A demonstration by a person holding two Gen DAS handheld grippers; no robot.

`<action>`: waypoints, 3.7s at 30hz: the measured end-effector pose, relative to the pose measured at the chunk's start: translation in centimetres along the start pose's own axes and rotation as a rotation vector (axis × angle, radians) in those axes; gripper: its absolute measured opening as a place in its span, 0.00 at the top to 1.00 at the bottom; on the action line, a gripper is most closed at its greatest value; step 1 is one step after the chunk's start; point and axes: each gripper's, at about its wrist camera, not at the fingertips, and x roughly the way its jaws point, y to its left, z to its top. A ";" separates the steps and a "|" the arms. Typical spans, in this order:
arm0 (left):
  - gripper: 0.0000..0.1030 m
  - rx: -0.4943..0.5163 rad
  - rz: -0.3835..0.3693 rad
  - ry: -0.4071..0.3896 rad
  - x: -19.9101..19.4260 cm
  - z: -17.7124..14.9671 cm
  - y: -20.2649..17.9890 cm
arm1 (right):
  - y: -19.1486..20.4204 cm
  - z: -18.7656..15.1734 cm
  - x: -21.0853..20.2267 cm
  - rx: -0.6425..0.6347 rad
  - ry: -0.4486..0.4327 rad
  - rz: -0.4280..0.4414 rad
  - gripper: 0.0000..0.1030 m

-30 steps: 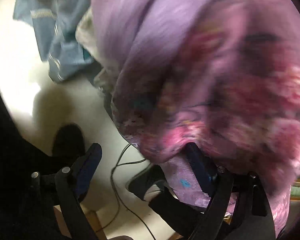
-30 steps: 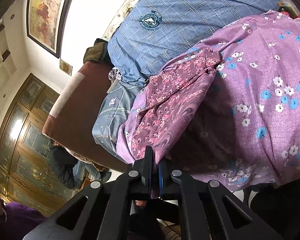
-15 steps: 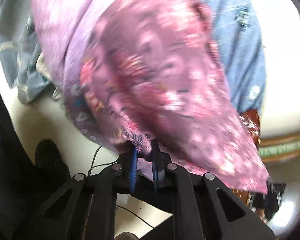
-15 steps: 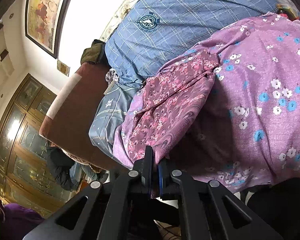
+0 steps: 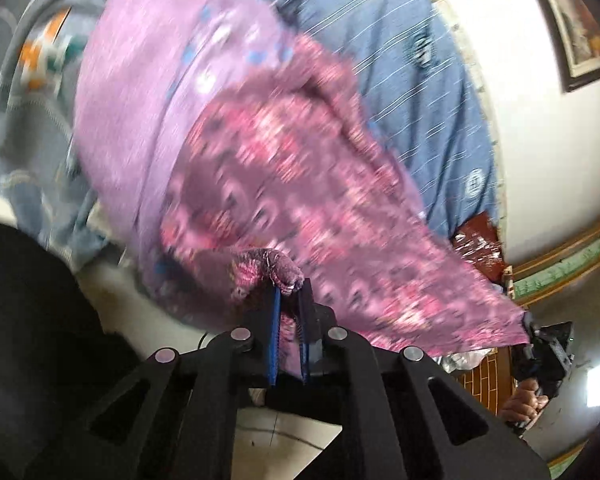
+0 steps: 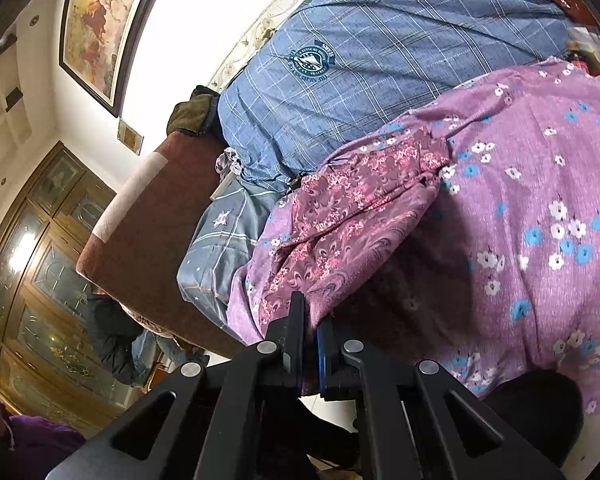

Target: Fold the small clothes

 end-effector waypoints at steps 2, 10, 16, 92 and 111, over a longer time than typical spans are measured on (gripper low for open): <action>0.95 0.022 -0.028 -0.020 -1.0 0.9 -0.6 | 0.3 0.3 0.0 -0.012 -0.004 -0.003 0.96; 0.95 0.141 -0.089 -0.158 -2.3 10.0 -6.6 | 1.1 6.1 1.3 -0.044 -0.073 -0.028 0.96; 0.95 0.219 -0.029 -0.249 1.6 22.4 -11.5 | -0.6 16.3 7.1 -0.018 -0.136 -0.045 0.96; 0.27 -0.213 0.231 -0.042 19.9 22.2 -1.7 | -18.9 8.8 25.3 0.657 -0.166 -0.070 0.56; 0.68 0.120 0.274 -0.028 12.2 15.7 -7.5 | -8.4 6.1 11.0 0.155 -0.167 -0.231 0.86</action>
